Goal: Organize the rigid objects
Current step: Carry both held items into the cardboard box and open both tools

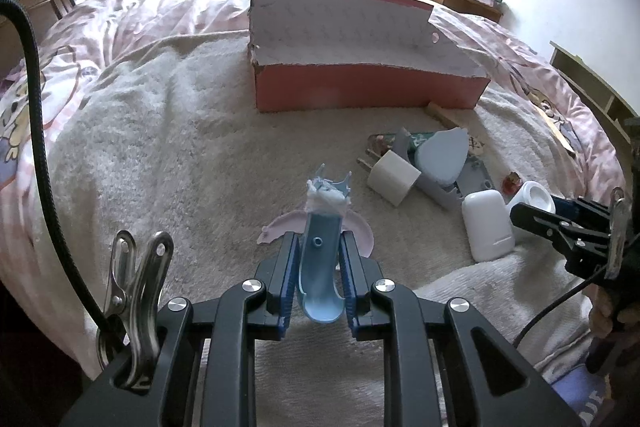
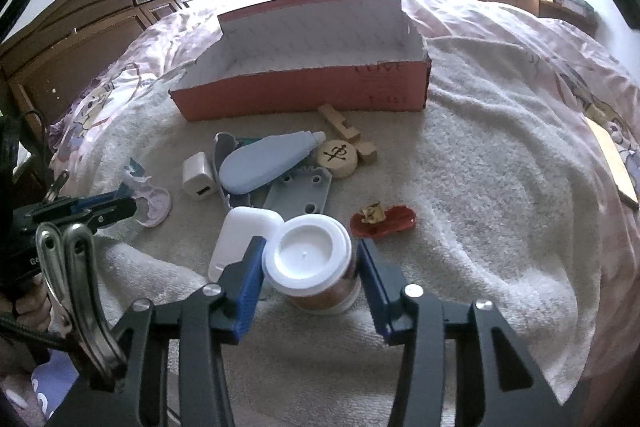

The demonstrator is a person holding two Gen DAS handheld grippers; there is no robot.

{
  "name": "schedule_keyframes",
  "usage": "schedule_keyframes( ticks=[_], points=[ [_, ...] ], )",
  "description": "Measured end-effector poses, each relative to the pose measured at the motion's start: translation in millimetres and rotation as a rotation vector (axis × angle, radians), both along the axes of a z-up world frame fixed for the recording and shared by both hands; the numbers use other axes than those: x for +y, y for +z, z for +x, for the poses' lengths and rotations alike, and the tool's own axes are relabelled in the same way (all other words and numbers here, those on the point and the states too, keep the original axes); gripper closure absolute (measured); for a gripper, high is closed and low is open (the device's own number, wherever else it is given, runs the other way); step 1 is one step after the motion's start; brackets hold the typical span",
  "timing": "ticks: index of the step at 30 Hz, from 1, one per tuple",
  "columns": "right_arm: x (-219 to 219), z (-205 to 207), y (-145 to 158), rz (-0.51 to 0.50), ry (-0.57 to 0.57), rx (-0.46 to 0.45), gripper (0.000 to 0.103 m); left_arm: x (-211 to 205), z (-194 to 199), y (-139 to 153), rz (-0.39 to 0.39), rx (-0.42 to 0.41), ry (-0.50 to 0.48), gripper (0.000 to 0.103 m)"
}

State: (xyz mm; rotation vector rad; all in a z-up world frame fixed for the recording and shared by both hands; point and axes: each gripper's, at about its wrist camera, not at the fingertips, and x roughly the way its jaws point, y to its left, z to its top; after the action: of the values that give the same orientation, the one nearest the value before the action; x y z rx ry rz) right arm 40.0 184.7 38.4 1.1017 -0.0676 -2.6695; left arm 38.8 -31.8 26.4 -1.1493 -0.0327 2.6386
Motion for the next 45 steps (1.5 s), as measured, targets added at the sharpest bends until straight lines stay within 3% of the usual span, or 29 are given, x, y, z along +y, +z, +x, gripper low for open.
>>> schedule_keyframes(
  ticks=[22, 33, 45],
  points=[
    [1.0, -25.2, 47.6, -0.044, 0.008, 0.121, 0.054, 30.8, -42.5, 59.3, -0.01, 0.102, -0.044, 0.082],
    [-1.0, -71.1, 75.5, -0.029, 0.005, 0.161, 0.054, 49.7, -89.7, 78.3, -0.026, 0.121, -0.043, 0.082],
    [0.6, -142.0, 80.3, -0.095, -0.034, 0.159, 0.054, 60.0, -146.2, 69.4, -0.044, 0.084, -0.031, 0.082]
  ],
)
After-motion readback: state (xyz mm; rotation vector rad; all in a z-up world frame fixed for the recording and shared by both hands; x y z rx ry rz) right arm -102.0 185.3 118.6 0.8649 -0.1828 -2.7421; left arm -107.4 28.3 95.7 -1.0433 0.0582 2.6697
